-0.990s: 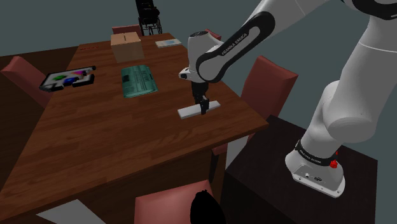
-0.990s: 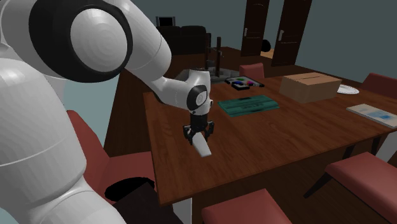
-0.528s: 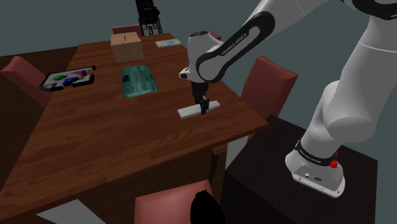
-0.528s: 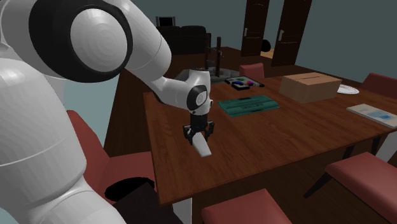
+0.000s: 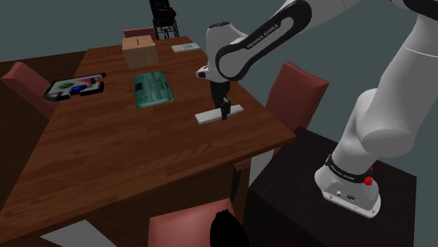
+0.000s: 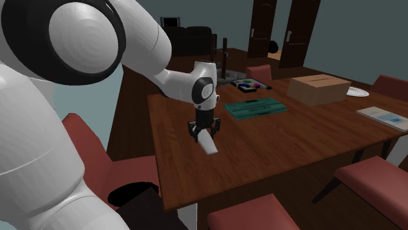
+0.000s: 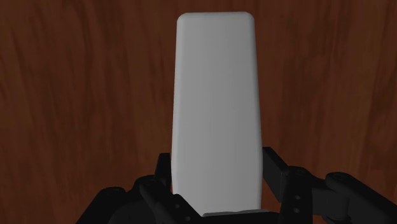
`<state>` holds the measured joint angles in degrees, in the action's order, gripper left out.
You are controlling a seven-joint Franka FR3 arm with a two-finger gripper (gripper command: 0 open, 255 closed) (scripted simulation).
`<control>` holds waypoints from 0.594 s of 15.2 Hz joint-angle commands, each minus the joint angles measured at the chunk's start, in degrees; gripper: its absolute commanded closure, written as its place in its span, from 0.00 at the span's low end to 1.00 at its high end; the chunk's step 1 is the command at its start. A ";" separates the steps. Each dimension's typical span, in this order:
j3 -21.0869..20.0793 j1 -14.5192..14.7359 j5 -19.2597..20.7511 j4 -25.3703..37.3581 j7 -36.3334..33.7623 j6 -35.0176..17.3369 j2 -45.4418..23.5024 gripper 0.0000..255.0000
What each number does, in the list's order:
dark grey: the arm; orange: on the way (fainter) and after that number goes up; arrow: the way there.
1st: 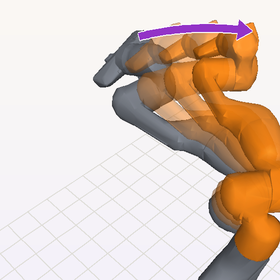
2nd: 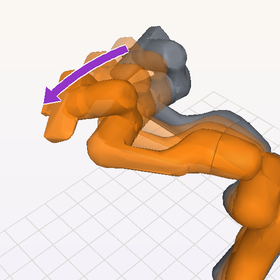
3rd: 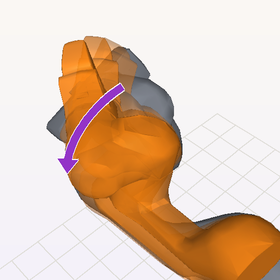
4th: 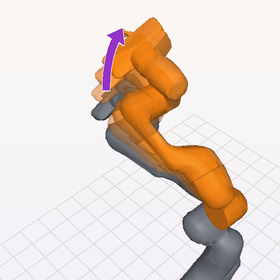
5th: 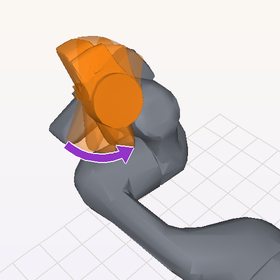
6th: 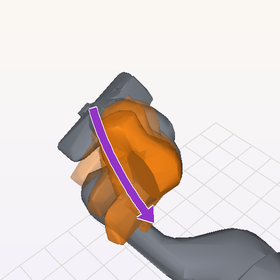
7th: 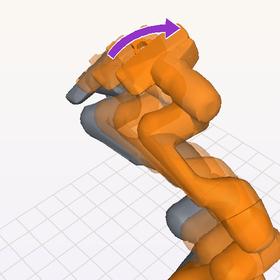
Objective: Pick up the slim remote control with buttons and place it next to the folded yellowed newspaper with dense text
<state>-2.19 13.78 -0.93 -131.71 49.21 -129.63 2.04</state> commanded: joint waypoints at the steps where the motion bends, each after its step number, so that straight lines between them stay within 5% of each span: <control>1: -0.03 0.03 -0.03 0.63 -0.06 1.74 1.10 1.00; 9: 0.01 0.02 -0.09 3.93 -0.05 7.97 4.04 1.00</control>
<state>-2.21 13.82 -1.02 -128.50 49.10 -122.57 5.90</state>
